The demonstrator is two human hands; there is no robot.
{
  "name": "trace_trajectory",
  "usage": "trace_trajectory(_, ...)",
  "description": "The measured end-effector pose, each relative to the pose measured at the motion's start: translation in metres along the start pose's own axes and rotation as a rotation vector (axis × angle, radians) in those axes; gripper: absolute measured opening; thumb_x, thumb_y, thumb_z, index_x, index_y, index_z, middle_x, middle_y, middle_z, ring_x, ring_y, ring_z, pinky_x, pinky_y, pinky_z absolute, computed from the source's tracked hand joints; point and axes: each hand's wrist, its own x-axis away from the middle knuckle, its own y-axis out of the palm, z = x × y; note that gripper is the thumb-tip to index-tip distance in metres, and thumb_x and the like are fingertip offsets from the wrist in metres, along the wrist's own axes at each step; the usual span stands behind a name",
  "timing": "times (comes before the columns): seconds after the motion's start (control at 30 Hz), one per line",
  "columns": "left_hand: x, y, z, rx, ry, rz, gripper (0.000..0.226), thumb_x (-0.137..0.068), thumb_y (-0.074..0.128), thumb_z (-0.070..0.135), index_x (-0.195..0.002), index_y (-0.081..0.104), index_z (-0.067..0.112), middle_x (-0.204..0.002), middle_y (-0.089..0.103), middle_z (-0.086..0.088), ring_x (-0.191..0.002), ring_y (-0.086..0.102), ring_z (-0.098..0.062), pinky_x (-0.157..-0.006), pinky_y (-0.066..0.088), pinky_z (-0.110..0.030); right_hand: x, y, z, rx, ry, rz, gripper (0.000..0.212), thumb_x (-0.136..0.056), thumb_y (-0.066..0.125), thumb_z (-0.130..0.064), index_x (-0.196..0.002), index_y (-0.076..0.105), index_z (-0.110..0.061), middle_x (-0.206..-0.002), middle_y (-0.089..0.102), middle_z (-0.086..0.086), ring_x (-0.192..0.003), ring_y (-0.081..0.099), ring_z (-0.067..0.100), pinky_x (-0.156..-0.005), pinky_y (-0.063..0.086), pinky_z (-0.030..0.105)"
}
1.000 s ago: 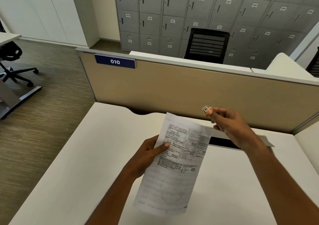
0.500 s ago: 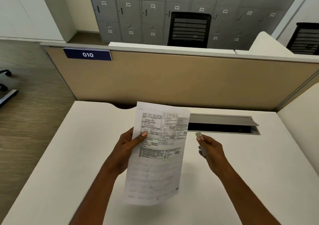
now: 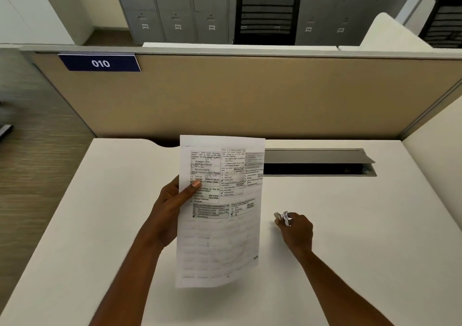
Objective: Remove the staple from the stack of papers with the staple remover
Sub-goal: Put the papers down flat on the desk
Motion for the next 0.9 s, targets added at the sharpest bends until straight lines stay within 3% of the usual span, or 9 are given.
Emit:
trace_trajectory(0.17,-0.007,-0.001,-0.004,0.006,-0.012,0.011,0.044,-0.085,0.076,0.032,-0.127,0.072,0.022,-0.128,0.073,-0.014,-0.114,0.073,-0.033,-0.082,0.063,-0.04,0.003,0.012,0.013,0.067,0.062,0.023,0.036,-0.09,0.071,-0.039,-0.086,0.07,-0.004,-0.087,0.064,0.016,-0.088,0.064,0.037,-0.074,0.053,0.039)
trace_trajectory(0.5,-0.015,0.001,-0.01,0.016,-0.022,0.011,0.042,-0.088,0.075,0.031,-0.129,0.071,0.021,-0.129,0.073,-0.014,-0.116,0.072,-0.033,-0.083,0.063,-0.04,0.0,0.027,0.024,0.076,0.084,0.013,0.036,-0.089,0.072,-0.034,-0.093,0.062,0.0,-0.094,0.06,0.016,-0.091,0.061,0.039,-0.073,0.047,0.039)
trace_trajectory(0.67,-0.018,0.001,-0.008,0.024,-0.027,0.009,0.04,-0.089,0.075,0.031,-0.128,0.072,0.021,-0.129,0.073,-0.014,-0.116,0.072,-0.034,-0.083,0.063,-0.04,-0.002,0.013,0.008,0.019,0.139,0.039,0.072,-0.074,0.088,-0.037,-0.126,0.055,0.001,-0.123,0.052,0.021,-0.116,0.051,0.043,-0.09,0.049,0.048)
trace_trajectory(0.73,-0.019,0.002,-0.006,0.029,-0.021,0.003,0.04,-0.09,0.074,0.03,-0.128,0.071,0.021,-0.129,0.073,-0.014,-0.116,0.072,-0.034,-0.084,0.063,-0.04,-0.005,0.0,-0.018,-0.096,0.051,0.098,0.063,-0.076,0.087,-0.036,-0.123,0.06,-0.003,-0.117,0.056,0.018,-0.111,0.054,0.039,-0.088,0.048,0.044)
trace_trajectory(0.8,-0.021,0.003,-0.005,0.024,-0.023,-0.009,0.041,-0.089,0.075,0.03,-0.129,0.071,0.02,-0.13,0.072,-0.014,-0.117,0.071,-0.034,-0.084,0.063,-0.04,-0.007,-0.012,-0.047,-0.277,-0.049,0.111,0.04,-0.082,0.082,-0.035,-0.11,0.067,-0.01,-0.106,0.064,0.011,-0.097,0.061,0.031,-0.082,0.049,0.037)
trace_trajectory(0.9,-0.021,0.006,-0.004,0.036,-0.02,-0.008,0.049,-0.083,0.084,0.037,-0.128,0.071,0.02,-0.129,0.073,-0.014,-0.116,0.072,-0.033,-0.084,0.063,-0.039,-0.005,-0.033,-0.092,-0.537,-0.133,-0.083,0.023,-0.095,0.064,-0.04,-0.103,0.072,-0.021,-0.104,0.073,0.001,-0.096,0.068,0.022,-0.078,0.054,0.029)
